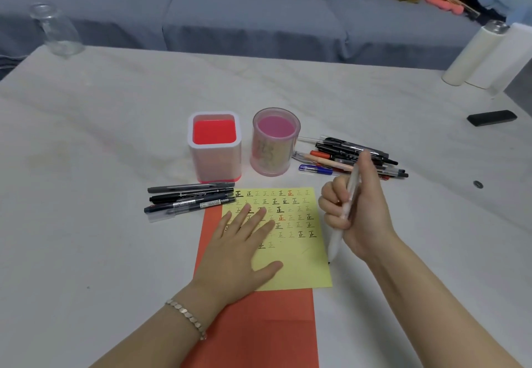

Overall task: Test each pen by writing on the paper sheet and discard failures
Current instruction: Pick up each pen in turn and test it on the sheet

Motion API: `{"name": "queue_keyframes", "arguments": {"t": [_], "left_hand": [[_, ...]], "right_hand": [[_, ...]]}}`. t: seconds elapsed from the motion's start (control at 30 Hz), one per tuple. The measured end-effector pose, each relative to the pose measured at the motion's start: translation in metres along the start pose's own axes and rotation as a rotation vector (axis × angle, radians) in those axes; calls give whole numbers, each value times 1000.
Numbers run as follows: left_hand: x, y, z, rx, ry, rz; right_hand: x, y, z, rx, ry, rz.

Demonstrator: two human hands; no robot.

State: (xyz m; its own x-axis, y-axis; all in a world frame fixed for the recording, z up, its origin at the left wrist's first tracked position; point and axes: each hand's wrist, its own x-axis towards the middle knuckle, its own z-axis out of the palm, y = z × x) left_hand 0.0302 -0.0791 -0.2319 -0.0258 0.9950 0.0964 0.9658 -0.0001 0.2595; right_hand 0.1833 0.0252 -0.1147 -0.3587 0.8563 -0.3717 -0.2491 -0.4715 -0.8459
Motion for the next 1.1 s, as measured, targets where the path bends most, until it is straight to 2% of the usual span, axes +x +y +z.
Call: {"name": "queue_keyframes", "arguments": {"t": [0.23, 0.4, 0.5, 0.6, 0.73, 0.9, 1.1], "left_hand": [[1, -1, -3, -15, 20, 3], [5, -6, -8, 17, -4, 26], [5, -7, -6, 4, 17, 30], [5, -7, -3, -9, 35, 33], [5, -8, -2, -15, 43, 50], [4, -9, -1, -66, 57, 52], [4, -11, -1, -109, 80, 56]], "right_hand": [[2, -2, -16, 33, 118, -57], [-5, 7, -30, -299, 138, -31], [-15, 22, -31, -372, 90, -136], [-15, 40, -33, -521, 185, -275], [-9, 58, -28, -478, 218, -269], [2, 77, -17, -427, 95, -260], [5, 91, -6, -536, 242, -319]]}}
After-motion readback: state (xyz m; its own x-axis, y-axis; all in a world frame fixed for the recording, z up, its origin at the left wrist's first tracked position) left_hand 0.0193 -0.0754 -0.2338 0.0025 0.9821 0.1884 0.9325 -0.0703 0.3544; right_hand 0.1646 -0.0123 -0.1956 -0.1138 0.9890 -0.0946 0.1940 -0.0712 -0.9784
